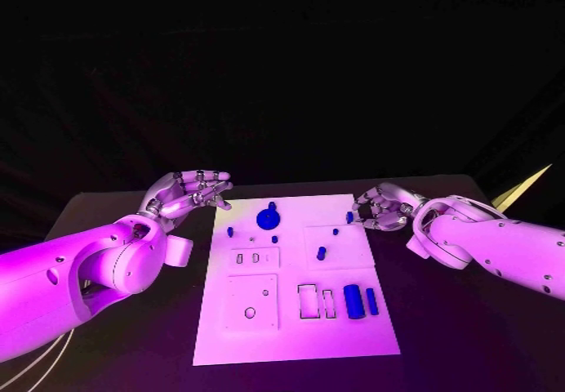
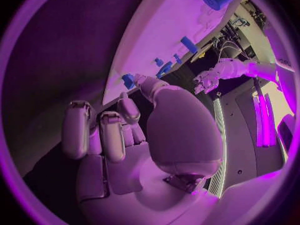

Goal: Assemble the parts on the task board

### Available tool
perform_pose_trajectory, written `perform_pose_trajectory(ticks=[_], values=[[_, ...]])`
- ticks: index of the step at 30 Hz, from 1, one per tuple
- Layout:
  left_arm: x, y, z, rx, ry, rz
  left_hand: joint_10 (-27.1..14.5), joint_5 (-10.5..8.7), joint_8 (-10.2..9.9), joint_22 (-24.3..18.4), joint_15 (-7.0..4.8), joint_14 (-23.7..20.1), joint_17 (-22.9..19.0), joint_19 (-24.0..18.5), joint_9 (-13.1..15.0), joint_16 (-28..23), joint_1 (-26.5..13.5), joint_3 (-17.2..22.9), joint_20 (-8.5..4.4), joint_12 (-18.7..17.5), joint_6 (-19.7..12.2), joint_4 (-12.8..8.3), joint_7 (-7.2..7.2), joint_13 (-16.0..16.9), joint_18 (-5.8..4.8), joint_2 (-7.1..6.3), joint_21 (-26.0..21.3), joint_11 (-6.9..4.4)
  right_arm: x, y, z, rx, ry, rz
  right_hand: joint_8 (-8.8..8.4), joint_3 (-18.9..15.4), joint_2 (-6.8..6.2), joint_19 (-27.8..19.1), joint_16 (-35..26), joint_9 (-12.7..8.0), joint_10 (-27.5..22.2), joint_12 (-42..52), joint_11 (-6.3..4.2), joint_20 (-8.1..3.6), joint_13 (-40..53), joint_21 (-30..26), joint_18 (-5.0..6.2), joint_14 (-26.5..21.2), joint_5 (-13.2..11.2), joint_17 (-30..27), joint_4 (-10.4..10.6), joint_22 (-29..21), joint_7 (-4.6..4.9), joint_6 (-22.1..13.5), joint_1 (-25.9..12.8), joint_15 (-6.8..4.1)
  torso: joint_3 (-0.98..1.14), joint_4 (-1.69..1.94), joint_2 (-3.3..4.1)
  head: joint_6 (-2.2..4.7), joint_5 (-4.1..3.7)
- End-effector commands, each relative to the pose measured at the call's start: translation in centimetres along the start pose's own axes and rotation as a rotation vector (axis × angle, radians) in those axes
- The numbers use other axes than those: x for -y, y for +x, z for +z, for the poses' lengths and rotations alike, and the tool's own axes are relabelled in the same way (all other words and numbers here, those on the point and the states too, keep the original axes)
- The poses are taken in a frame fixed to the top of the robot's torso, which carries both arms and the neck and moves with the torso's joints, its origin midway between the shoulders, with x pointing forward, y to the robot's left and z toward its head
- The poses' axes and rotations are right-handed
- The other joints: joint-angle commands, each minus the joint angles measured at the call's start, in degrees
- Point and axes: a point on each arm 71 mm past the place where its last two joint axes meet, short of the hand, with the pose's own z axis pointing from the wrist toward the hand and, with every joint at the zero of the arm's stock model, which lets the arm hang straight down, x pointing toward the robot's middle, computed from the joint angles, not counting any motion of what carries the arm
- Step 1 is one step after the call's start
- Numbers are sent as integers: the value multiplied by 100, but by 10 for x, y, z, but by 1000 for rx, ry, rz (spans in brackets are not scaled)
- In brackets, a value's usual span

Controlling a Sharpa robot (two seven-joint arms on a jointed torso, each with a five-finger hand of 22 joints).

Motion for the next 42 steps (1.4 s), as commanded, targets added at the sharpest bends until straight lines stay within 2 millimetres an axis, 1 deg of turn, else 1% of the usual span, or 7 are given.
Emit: perform_pose_trajectory(ticks=[1,10,15,22,29,30,42], values=[[1,1,1,-5,3,-3,-40,28,-74,113,0,-77,56,-40,78,101,-113,20,-7,-42,-51,10,122,104,134,49,112,21,-2,3,1,-5,-4,-5,-53,-207,-74,-3,72,-30,14,-26,7,31,4,4,-81,531,30,1251,-63,460,28,-73,21,-3,3,1,-3,-10,7],[1,1,1,-5,3,-3,-40,28,-74,113,0,-77,56,-40,78,101,-113,20,-7,-42,-51,10,122,104,134,49,112,21,-3,4,5,17,2,-13,1,-194,28,41,101,-24,107,84,-10,30,88,69,-95,546,24,1297,-65,518,11,34,93,-13,-3,11,0,-5,19],[1,1,1,-4,3,-3,-40,28,-74,113,0,-77,56,-40,78,101,-113,20,-7,-42,-51,10,122,104,134,49,112,21,-5,7,7,16,1,-14,11,-185,40,52,110,-24,126,106,-14,27,105,85,-98,551,13,1312,-67,531,7,54,100,-16,5,-4,-2,-17,43],[1,1,0,-4,3,-3,-40,28,-74,113,0,-77,56,-40,78,101,-113,20,-7,-42,-51,10,122,104,134,49,112,21,-7,9,9,13,2,-15,26,-160,70,60,116,-24,156,138,-22,23,129,94,-100,554,-6,1323,-69,541,-1,88,114,-22,0,5,-4,-20,39],[1,1,0,-3,2,-2,-40,28,-74,113,0,-77,56,-40,78,101,-113,20,-7,-42,-51,10,122,104,134,49,112,21,-9,12,11,8,-1,-19,75,-103,102,86,119,-21,220,207,-48,6,183,132,-109,556,-43,1328,-87,577,-30,193,138,-42,5,1,-4,-24,42],[1,1,0,-3,2,-2,-40,28,-74,113,0,-77,56,-40,78,101,-113,20,-7,-42,-51,10,122,104,134,49,112,21,-9,12,11,8,-1,-20,90,-88,110,88,118,-19,235,224,-57,1,196,134,-110,556,-49,1327,-89,580,-40,225,139,-49,8,1,-2,-21,43],[1,0,0,-3,2,-2,-46,28,-75,149,3,-95,39,-88,87,123,-126,26,1,-34,-54,-4,122,108,137,54,161,23,-10,14,13,4,-5,-27,324,105,306,125,121,31,355,333,-191,-99,291,182,-122,559,-261,1336,-156,640,-199,602,182,-166,6,2,-3,-26,40]])
